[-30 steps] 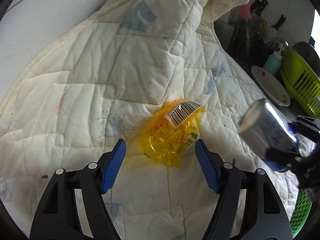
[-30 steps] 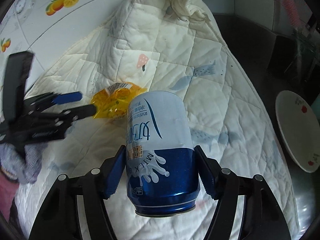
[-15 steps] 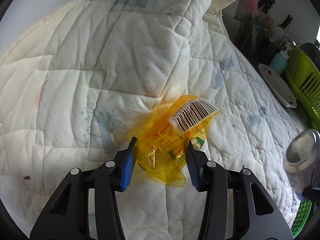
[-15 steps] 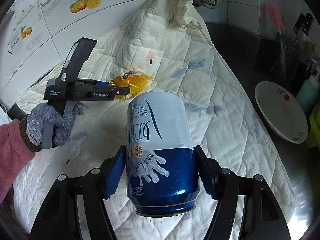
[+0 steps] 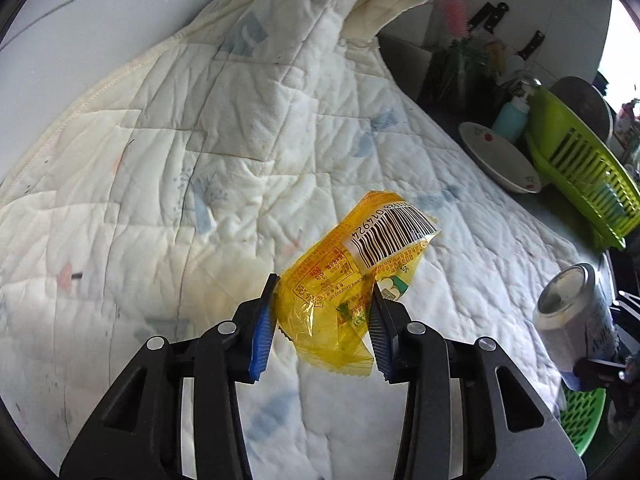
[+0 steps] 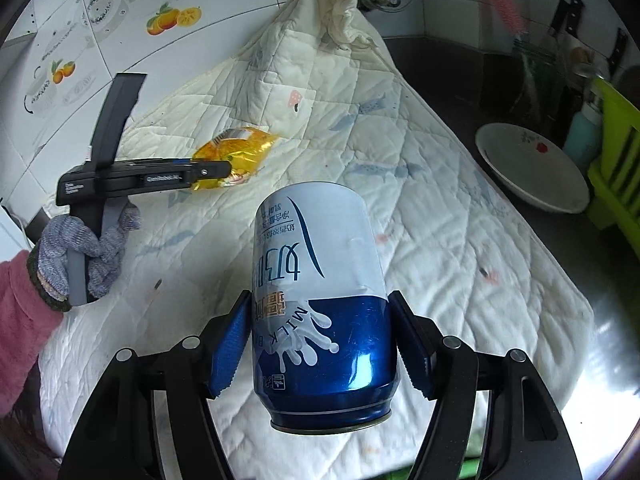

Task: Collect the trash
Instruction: 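Carry the blue can and yellow wrapper over the green basket and open both tools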

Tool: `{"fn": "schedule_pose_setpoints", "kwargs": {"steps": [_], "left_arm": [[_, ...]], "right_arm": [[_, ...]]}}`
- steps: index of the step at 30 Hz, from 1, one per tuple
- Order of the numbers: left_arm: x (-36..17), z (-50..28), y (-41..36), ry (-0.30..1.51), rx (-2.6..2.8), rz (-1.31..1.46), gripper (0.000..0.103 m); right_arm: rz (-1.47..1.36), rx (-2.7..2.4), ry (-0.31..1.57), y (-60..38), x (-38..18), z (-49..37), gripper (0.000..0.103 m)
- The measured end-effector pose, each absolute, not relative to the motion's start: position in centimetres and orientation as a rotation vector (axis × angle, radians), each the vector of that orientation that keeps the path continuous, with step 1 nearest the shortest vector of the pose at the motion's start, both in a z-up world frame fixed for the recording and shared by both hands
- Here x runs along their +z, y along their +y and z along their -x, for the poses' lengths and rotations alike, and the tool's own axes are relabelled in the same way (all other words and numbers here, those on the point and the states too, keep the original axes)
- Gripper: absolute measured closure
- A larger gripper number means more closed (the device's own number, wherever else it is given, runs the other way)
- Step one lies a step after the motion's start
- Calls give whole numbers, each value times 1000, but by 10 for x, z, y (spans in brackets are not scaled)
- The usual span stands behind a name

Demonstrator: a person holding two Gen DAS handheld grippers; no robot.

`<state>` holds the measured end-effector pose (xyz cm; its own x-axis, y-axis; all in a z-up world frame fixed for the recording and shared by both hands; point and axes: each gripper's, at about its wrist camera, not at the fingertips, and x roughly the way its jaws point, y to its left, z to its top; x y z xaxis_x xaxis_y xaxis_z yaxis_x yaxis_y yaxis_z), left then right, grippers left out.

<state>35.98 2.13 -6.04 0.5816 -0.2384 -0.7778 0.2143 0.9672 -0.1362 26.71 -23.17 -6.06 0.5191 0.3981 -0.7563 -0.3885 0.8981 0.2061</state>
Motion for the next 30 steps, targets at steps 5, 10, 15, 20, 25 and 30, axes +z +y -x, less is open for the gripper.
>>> {"fn": "schedule_pose_setpoints", "kwargs": {"steps": [5, 10, 15, 20, 25, 30], "left_arm": [[-42, -310, 8, 884, -292, 18, 62], [-28, -266, -15, 860, -344, 5, 62], [-20, -222, -47, 835, -424, -1, 62], [-24, -185, -79, 831, -489, -29, 62], [-33, -162, -113, 853, -555, -48, 62], [-38, -146, -143, 865, -604, -70, 62]], "right_arm": [[-38, 425, 899, -233, -48, -217, 38], [-45, 362, 891, -265, -46, -172, 38], [-78, 288, 888, -301, -50, -132, 38], [-93, 186, 895, -337, -61, -96, 38], [-116, 95, 918, -374, -76, -67, 38], [-162, 64, 941, -394, -90, -49, 37]]}}
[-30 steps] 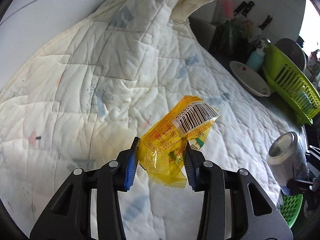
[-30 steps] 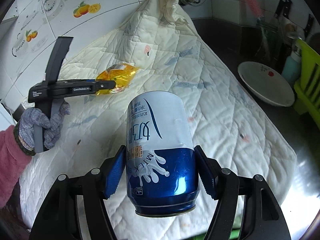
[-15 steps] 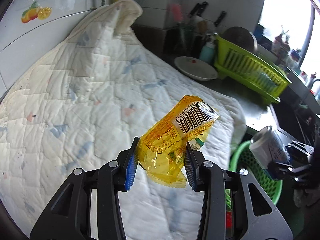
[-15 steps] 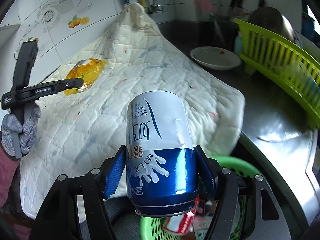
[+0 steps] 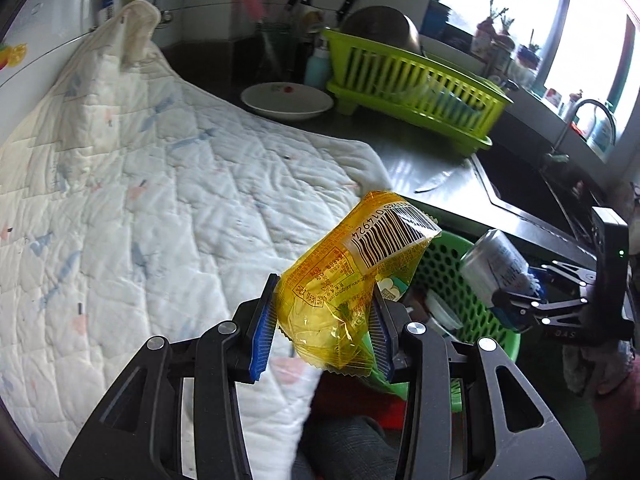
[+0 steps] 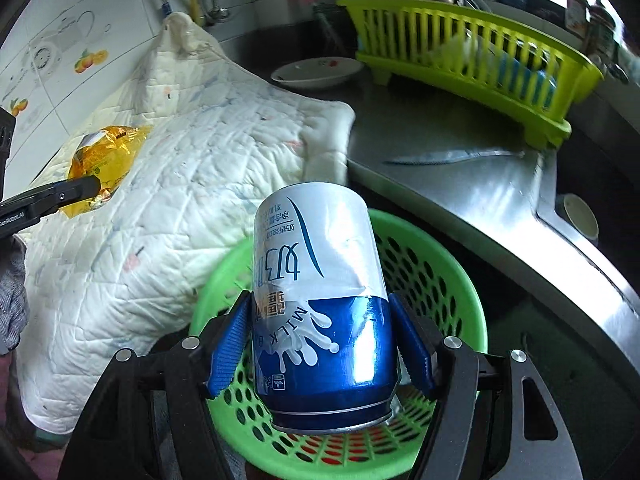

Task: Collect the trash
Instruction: 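Carry the blue can and yellow wrapper over the green basket and open both tools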

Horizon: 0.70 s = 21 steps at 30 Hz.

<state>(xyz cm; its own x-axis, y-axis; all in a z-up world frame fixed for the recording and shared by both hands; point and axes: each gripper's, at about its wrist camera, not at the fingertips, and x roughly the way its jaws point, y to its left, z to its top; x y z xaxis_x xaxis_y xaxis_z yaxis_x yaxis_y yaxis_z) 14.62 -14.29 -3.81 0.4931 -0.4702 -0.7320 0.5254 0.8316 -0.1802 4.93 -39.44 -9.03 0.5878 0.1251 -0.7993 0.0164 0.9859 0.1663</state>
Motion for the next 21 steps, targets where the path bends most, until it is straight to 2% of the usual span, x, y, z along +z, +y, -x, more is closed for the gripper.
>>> {"fn": "schedule_pose_setpoints", "kwargs": {"steps": [4, 9, 17, 21], "left_arm": [[-42, -141, -163, 880, -630, -68, 62], [-50, -134, -191, 899, -658, -71, 62], [-68, -128, -230, 939, -691, -86, 62], [-80, -131, -248, 971, -698, -85, 61]], "right_arm": [[-195, 69, 946, -404, -97, -38, 31], [-225, 73, 924, -412, -95, -26, 29], [-204, 27, 871, -424, -82, -7, 15], [-160, 14, 845, -423, -74, 0, 14]]}}
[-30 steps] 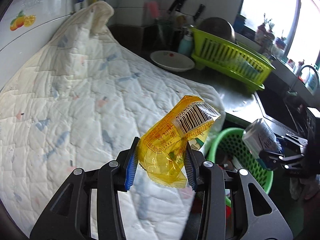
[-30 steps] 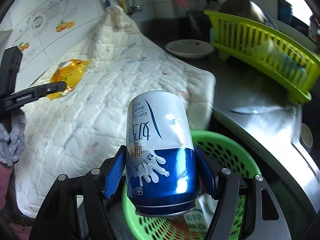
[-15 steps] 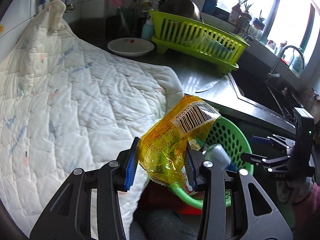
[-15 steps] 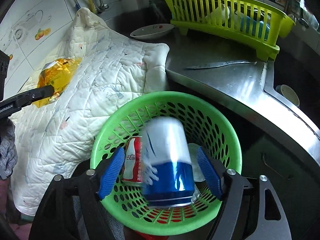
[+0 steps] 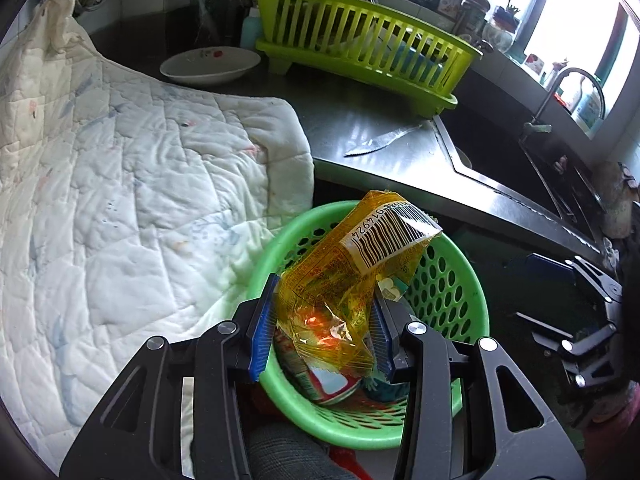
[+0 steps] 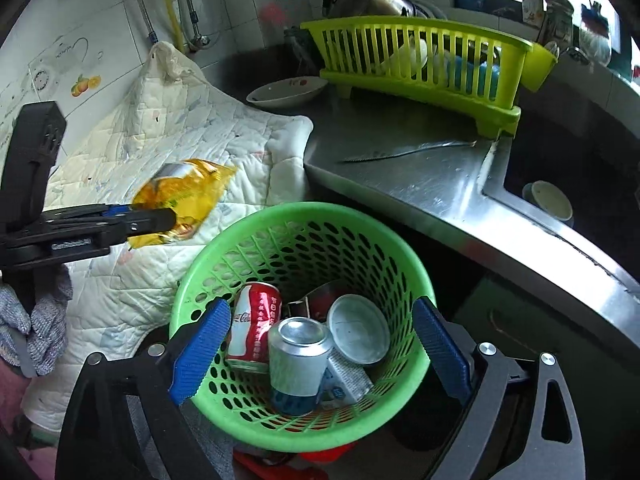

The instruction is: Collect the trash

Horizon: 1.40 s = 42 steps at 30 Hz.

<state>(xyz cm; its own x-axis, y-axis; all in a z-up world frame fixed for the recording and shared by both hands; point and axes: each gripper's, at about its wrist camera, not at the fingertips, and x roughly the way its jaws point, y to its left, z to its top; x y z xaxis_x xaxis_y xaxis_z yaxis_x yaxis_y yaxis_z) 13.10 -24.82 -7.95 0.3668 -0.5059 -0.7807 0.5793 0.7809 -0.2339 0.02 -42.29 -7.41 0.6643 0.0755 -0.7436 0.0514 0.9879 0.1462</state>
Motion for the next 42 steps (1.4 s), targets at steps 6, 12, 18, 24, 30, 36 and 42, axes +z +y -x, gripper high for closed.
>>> {"fn": "schedule_pose_setpoints", "kwargs": {"steps": [6, 12, 18, 24, 30, 36, 42], "left_arm": [[-91, -131, -271, 992, -713, -125, 59], [-89, -133, -276, 989, -723, -121, 45], [-82, -125, -266, 949, -742, -111, 33], [-68, -114, -240, 900, -704, -109, 19], [-51, -107, -203, 846, -626, -118, 11], [-39, -104, -165, 814, -559, -101, 6], [-31, -97, -130, 787, -496, -96, 5]], "right_arm": [[-128, 8, 825, -420, -73, 4, 14], [-128, -3, 821, -416, -75, 7, 12], [-117, -11, 808, -406, -74, 12, 11], [-125, 0, 796, -390, -73, 15, 9], [-115, 17, 778, -367, -69, 15, 9], [-144, 35, 776, -349, -64, 11, 9], [-158, 35, 757, -327, -58, 9, 9]]}}
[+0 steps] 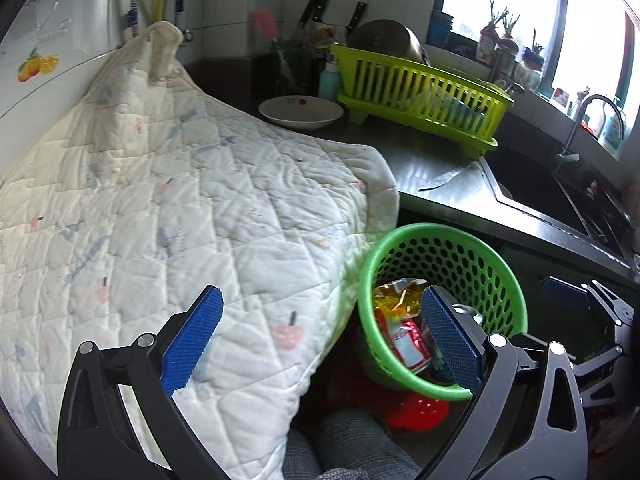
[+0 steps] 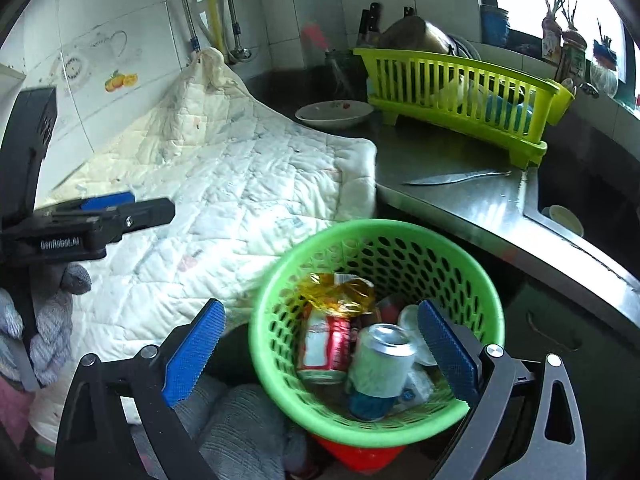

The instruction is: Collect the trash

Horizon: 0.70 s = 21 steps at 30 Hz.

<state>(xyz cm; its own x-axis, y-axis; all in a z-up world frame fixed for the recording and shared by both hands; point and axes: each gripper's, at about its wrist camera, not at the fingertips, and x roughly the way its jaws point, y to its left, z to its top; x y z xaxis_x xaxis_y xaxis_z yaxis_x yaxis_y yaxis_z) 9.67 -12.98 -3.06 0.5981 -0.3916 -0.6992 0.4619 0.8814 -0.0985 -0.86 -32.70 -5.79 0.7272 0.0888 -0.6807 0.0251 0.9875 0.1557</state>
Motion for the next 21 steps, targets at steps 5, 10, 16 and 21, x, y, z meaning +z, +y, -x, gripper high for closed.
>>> {"fn": "schedule_pose_setpoints", "kwargs": {"steps": [5, 10, 16, 21], "left_arm": [[-24, -86, -104, 760, -454, -94, 5], [-17, -78, -79, 738, -405, -70, 5], [-4, -70, -50, 694, -336, -37, 5], [6, -64, -33, 649, -294, -19, 5]], "right_arm": [[-199, 49, 750, -314, -53, 6, 9], [-192, 61, 724, -298, -42, 6, 9], [-195, 66, 696, -288, -30, 6, 9], [-196, 62, 682, -284, -22, 6, 9]]}}
